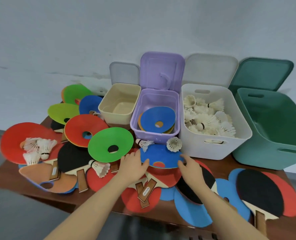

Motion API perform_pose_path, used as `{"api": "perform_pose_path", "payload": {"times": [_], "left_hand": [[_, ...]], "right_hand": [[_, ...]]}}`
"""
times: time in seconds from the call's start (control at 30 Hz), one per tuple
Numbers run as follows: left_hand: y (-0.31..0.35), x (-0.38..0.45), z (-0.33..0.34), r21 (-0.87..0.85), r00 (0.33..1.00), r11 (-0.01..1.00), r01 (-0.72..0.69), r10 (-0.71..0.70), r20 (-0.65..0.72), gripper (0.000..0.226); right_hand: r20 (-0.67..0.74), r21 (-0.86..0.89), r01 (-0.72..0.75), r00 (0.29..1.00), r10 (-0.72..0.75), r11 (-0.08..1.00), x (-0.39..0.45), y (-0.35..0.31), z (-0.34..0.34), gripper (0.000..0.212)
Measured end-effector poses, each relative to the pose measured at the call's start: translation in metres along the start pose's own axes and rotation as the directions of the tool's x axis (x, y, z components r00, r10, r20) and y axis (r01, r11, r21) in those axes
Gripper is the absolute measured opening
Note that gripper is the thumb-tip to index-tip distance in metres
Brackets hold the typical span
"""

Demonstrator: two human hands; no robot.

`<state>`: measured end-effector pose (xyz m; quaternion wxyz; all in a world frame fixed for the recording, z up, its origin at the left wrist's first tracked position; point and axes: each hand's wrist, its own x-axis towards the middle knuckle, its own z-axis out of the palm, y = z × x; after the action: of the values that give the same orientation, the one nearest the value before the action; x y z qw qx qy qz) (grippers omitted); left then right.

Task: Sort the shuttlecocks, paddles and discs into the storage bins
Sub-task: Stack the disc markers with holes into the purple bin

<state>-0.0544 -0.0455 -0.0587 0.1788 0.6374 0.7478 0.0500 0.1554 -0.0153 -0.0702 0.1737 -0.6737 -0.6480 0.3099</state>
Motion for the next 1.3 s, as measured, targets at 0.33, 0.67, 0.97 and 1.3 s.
{"api": "perform_pose_path", "payload": {"times": [0.33, 0.67, 0.97, 1.3], "left_hand": [[-0.017, 0.009, 0.015, -0.39, 0.996, 0.921, 0.021, 0.014, 0.085, 0.036], [-0.02, 0.003, -0.011, -0.527, 0.998, 0.847, -0.069, 0.063, -0.03, 0.036], [-0.024, -0.02, -0.009, -0.455, 0.999, 0.89, 0.017, -0.03, -0.022, 0.021], [-0.022, -0.049, -0.021, -0.465, 0.969, 0.883, -0.056, -0.064, -0.238, 0.03]], "right_hand": [[-0.161, 0.352, -0.117, 0.97, 0.183, 0.929, -0.024, -0.009, 0.009, 0.033], [-0.221, 0.367, -0.173, 0.938, 0.267, 0.914, -0.041, -0.021, 0.001, 0.012], [0.051, 0.235, -0.219, 0.976, 0.212, 0.947, -0.051, -0.001, 0.018, 0.016], [0.047, 0.313, -0.13, 0.992, 0.121, 0.941, -0.056, 0.012, 0.015, 0.025]]}}
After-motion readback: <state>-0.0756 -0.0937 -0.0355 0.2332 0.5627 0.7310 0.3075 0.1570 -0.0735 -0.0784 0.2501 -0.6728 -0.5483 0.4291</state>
